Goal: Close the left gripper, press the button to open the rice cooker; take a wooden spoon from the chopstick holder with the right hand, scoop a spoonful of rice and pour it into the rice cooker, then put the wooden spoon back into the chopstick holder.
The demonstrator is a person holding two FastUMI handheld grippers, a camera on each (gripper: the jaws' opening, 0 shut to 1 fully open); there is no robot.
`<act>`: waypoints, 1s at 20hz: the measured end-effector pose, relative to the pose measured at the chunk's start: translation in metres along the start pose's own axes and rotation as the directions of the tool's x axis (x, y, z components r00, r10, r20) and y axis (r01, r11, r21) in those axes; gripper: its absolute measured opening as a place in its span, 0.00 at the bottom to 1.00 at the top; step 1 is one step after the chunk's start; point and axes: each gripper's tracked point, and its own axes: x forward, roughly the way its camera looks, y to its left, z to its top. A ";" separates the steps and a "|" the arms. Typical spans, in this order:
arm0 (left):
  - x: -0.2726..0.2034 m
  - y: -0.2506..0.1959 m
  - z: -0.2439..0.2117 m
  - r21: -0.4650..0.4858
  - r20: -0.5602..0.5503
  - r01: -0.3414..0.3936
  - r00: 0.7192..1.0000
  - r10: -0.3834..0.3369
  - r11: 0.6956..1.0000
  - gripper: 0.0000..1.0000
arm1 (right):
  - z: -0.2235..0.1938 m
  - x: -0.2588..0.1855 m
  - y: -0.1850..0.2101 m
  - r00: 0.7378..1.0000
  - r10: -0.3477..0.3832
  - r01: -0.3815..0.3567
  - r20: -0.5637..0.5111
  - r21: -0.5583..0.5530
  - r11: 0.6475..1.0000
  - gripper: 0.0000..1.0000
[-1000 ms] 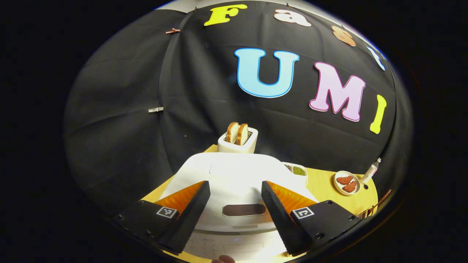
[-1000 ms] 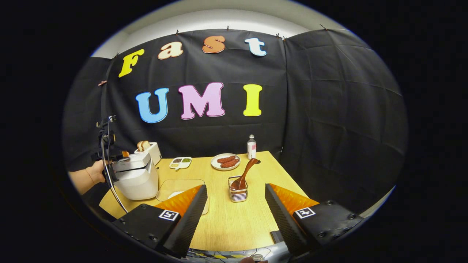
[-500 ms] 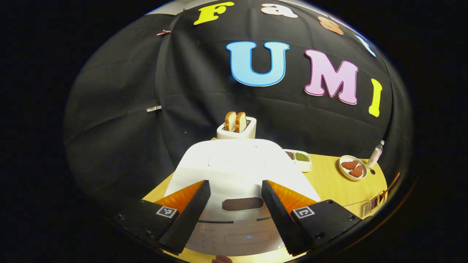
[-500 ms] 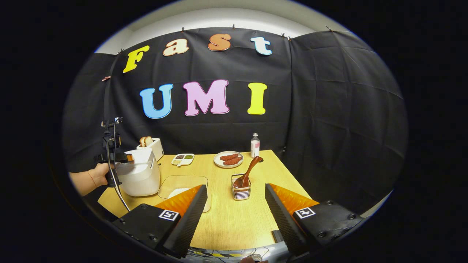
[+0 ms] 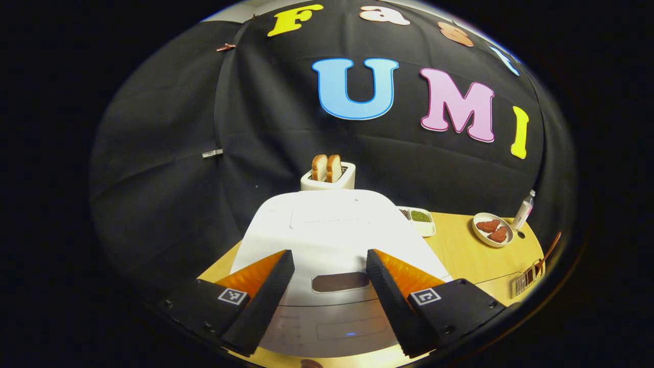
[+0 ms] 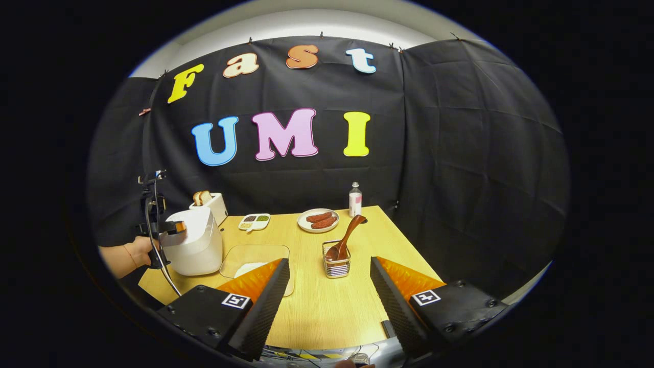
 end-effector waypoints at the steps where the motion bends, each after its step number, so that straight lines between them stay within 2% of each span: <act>1: 0.000 0.001 0.000 -0.011 -0.001 0.000 1.000 0.000 1.000 1.00 | 0.000 0.001 0.001 1.000 -0.001 0.001 0.001 0.002 1.000 0.99; 3: -0.001 0.000 0.000 -0.041 0.016 0.002 1.000 -0.002 0.999 1.00 | 0.001 0.000 0.003 1.000 0.005 -0.005 0.005 0.009 1.000 0.99; 6: -0.001 -0.002 0.002 0.007 0.020 0.011 1.000 -0.011 1.000 1.00 | 0.004 -0.004 0.002 1.000 0.007 -0.007 0.017 -0.003 1.000 0.99; 12: -0.004 0.001 0.017 0.024 0.056 0.027 0.998 -0.029 0.999 0.97 | 0.005 -0.005 0.001 1.000 0.007 -0.007 0.016 -0.013 1.000 0.99; 13: -0.005 0.002 0.019 0.024 0.063 0.023 0.998 -0.025 0.999 0.95 | 0.006 -0.006 0.001 1.000 0.010 -0.009 0.018 -0.017 1.000 0.99; 20: -0.017 0.008 0.032 -0.006 0.090 0.031 0.996 -0.030 1.000 0.95 | 0.006 -0.002 0.007 1.000 0.023 -0.023 0.015 -0.028 0.999 0.99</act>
